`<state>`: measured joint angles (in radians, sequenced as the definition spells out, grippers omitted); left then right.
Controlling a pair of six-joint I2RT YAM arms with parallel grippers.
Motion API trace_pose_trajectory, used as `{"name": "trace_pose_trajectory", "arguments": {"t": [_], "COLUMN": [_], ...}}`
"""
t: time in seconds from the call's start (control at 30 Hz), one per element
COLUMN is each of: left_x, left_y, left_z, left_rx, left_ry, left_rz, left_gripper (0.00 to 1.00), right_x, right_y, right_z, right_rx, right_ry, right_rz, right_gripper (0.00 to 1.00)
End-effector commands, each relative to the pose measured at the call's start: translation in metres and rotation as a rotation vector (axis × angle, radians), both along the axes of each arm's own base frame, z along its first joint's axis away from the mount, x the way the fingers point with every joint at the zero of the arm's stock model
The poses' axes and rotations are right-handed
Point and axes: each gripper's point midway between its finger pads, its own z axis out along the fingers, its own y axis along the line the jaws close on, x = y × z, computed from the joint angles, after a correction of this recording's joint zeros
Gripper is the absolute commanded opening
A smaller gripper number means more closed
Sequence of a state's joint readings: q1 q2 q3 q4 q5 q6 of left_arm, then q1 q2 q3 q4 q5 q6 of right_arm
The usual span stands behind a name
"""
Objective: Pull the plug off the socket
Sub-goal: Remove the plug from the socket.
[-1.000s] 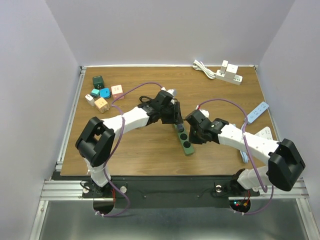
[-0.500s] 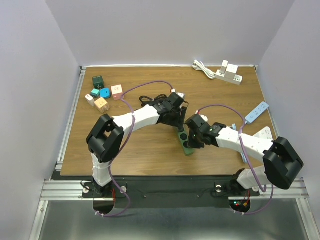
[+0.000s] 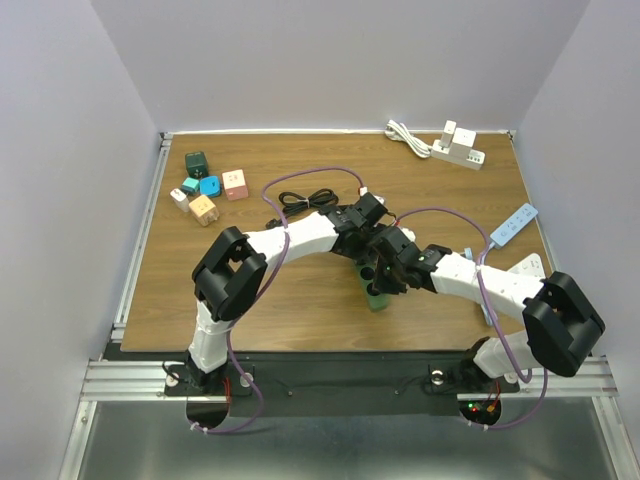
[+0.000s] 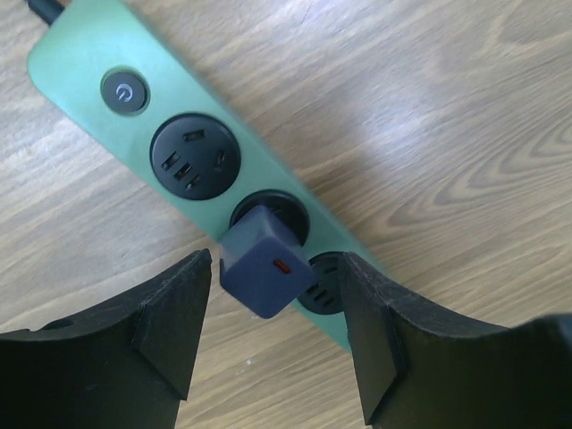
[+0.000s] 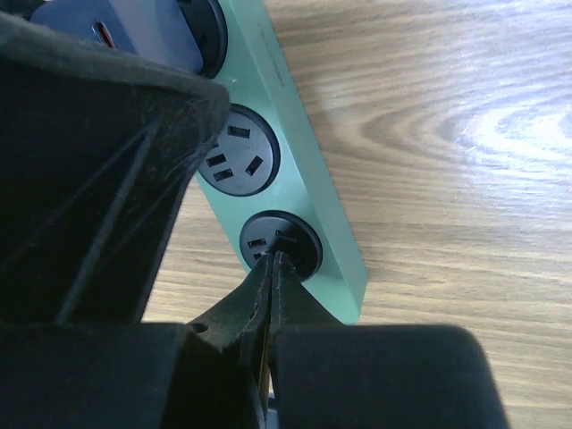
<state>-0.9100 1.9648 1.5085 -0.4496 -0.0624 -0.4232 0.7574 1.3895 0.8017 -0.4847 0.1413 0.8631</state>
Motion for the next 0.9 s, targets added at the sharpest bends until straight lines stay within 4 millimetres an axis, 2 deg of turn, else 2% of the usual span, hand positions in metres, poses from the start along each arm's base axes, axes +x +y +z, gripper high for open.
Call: {"name": "trace_pose_trajectory", "arguments": {"t": [0.0, 0.07, 0.2, 0.33, 0.4, 0.47, 0.53, 0.63, 0.7, 0.87], "left_x": [0.003, 0.004, 0.006, 0.012, 0.013, 0.015, 0.016, 0.019, 0.023, 0.028], "left_y": [0.001, 0.004, 0.002, -0.003, -0.005, -0.006, -0.006, -0.004, -0.002, -0.005], "left_z": [0.011, 0.007, 0.001, 0.000, -0.001, -0.003, -0.004, 0.000, 0.006, 0.040], "left_rx": [0.024, 0.045, 0.048, 0.034, 0.030, 0.030, 0.034, 0.039, 0.037, -0.047], "left_ry": [-0.019, -0.018, -0.016, -0.028, -0.031, -0.034, -0.034, -0.053, -0.066, -0.100], "left_rz": [-0.002, 0.010, 0.019, 0.027, 0.027, 0.030, 0.031, 0.033, 0.036, 0.037], "left_gripper": [0.69, 0.67, 0.54, 0.53, 0.49, 0.40, 0.21, 0.00, 0.00, 0.00], "right_x": [0.004, 0.004, 0.007, 0.008, 0.007, 0.006, 0.006, 0.004, 0.003, -0.002], "right_y": [0.000, 0.001, 0.002, 0.003, 0.003, 0.002, 0.001, -0.001, -0.002, -0.010], "right_z": [-0.001, -0.001, 0.001, 0.005, 0.005, 0.005, 0.005, 0.002, -0.003, -0.021], "right_rx": [0.010, 0.011, 0.014, 0.022, 0.024, 0.025, 0.025, 0.015, 0.007, -0.038], "right_ry": [-0.018, -0.019, -0.028, -0.035, -0.036, -0.036, -0.038, -0.033, -0.022, 0.015], "right_rz": [-0.006, -0.006, -0.005, -0.003, -0.002, -0.001, -0.002, -0.003, -0.005, -0.012], "right_gripper": [0.00, 0.00, 0.00, 0.00, 0.01, 0.00, 0.01, 0.00, 0.00, 0.00]}}
